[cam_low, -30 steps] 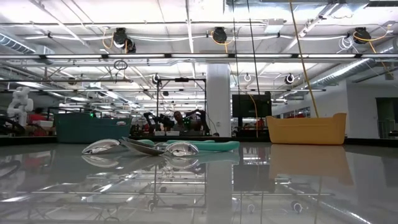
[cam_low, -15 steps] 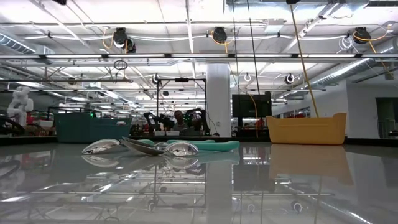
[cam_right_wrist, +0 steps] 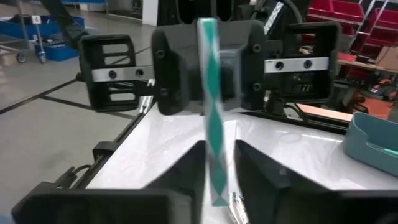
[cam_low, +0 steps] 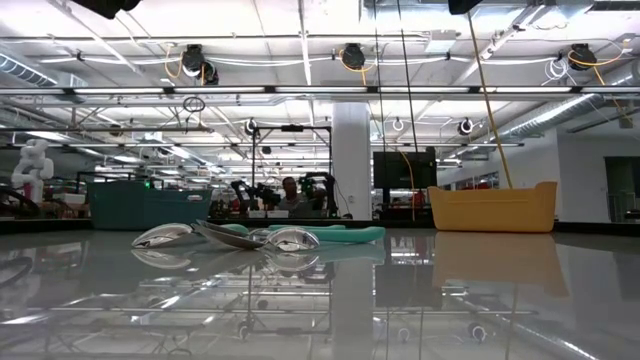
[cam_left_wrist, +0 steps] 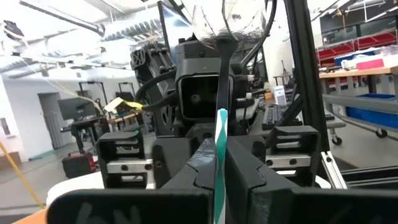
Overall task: Sort silverware by color (type)
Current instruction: Put the patterned green spoon into the white bin
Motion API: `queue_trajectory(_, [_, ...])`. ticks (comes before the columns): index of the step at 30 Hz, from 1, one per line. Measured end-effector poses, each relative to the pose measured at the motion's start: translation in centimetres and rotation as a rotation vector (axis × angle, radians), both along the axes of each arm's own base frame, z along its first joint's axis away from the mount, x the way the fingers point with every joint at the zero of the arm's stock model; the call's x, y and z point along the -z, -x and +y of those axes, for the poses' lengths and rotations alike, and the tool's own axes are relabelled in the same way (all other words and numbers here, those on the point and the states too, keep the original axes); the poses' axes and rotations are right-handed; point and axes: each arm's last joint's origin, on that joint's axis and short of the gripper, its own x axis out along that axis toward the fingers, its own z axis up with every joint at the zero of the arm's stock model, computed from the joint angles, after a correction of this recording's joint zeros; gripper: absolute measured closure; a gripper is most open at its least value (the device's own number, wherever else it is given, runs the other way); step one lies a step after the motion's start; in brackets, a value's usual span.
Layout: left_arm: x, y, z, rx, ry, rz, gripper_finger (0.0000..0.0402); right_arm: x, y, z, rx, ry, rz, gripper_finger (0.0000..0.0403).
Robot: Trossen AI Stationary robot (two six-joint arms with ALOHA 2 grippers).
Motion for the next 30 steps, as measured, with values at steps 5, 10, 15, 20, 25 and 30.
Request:
queue_trajectory(5, [0.2, -0.1, 0.1, 0.007, 0.041, 0.02, 0.0352, 0.2, 0.2, 0.2, -0.005, 0.024, 0.012, 0.0376])
queue_trajectory(10, [0.6, 0.1, -0.1, -0.097, 0.052, 0.069, 0.0277, 0.3, 0.2, 0.2, 0.021, -0.001, 0.027, 0.0374])
queue_trajectory(15, [0.7, 0.7, -0.8, -0.194, 0.064, 0.094, 0.0223, 0.5, 0.3, 0.2, 0.03, -0.007, 0.046, 0.0375])
queue_trajectory(20, [0.8, 1.4, -1.5, -0.269, 0.086, 0.111, 0.0208, 0.3, 0.6, 0.0, 0.033, -0.024, 0.074, 0.0375])
queue_trajectory(25, [0.8, 1.8, -1.9, -0.327, 0.11, 0.121, 0.0207, -0.2, 1.7, -0.2, 0.051, -0.035, 0.122, 0.0375])
queue_trajectory(30, [0.5, 1.9, -1.6, -0.38, 0.151, 0.119, 0.0206, -0.4, 3.4, -0.3, 0.095, -0.043, 0.203, 0.0375])
